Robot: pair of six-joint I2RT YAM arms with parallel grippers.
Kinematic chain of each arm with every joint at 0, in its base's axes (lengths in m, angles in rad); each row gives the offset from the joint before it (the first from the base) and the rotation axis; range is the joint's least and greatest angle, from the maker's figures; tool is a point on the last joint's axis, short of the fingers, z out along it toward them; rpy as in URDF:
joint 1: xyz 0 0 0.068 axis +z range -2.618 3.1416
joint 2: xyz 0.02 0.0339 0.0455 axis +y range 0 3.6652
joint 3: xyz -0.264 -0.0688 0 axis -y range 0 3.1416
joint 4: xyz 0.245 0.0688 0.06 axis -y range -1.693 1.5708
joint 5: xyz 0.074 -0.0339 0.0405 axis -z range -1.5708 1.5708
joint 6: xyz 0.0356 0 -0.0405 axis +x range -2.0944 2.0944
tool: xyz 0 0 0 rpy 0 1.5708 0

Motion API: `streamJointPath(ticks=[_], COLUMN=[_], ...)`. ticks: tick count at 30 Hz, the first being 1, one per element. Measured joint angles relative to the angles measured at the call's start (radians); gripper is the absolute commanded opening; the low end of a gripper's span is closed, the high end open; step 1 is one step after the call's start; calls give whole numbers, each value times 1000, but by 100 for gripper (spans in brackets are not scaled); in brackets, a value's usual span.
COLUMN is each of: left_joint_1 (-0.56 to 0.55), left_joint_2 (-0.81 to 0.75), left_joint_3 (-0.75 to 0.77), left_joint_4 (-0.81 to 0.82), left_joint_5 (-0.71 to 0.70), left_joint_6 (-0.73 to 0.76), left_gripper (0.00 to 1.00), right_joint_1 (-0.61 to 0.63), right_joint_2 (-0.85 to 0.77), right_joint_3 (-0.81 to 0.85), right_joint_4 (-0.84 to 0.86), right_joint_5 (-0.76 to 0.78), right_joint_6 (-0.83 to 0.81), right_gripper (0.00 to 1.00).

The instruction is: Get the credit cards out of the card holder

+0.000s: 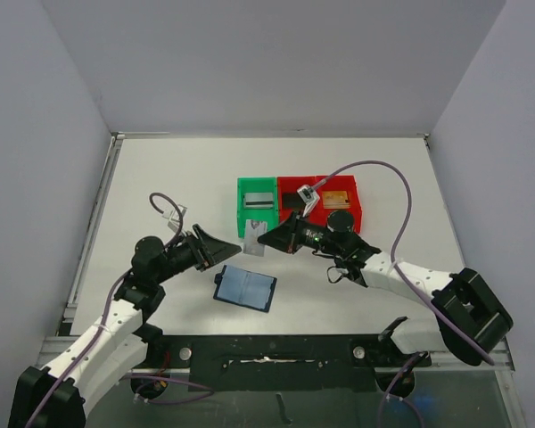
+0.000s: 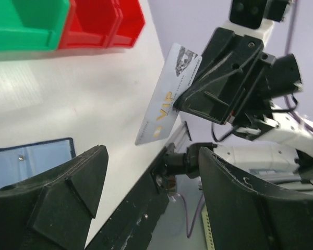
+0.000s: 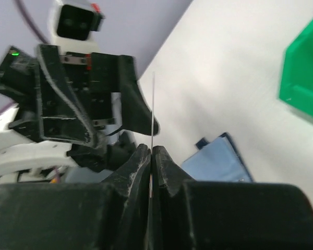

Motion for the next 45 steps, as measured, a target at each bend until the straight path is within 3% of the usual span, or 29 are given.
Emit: streamJointPath(ticks=[3,9,16,20,27,45], left_joint_1=[6,25,64,105,143,159], left_joint_2=[-19,19,144,154,174,129], left_joint_3=[140,371,517,529,529,442], left_joint_4=[-272,-644,-930,-972,-973,-944], left_joint_5=[-80,-297,-494,-536,-525,-408], left_joint_6=[119,330,510,549,552,532], left_gripper=[71,71,72,72,73,73], right_joint_1=[-7,-6,12,36,51,56], right_joint_2=[-50,-48,193,340,483,733], right_joint_3=[53,205,422,554,691,877], right_joint_4=[-187,-427,-570,-634,-669,-712], right_joint_5=[106,364,539,575,589,696], right_joint_6=[-131,-470,-913,-1129,-1367,-1645], right_gripper=[0,0,0,0,0,0])
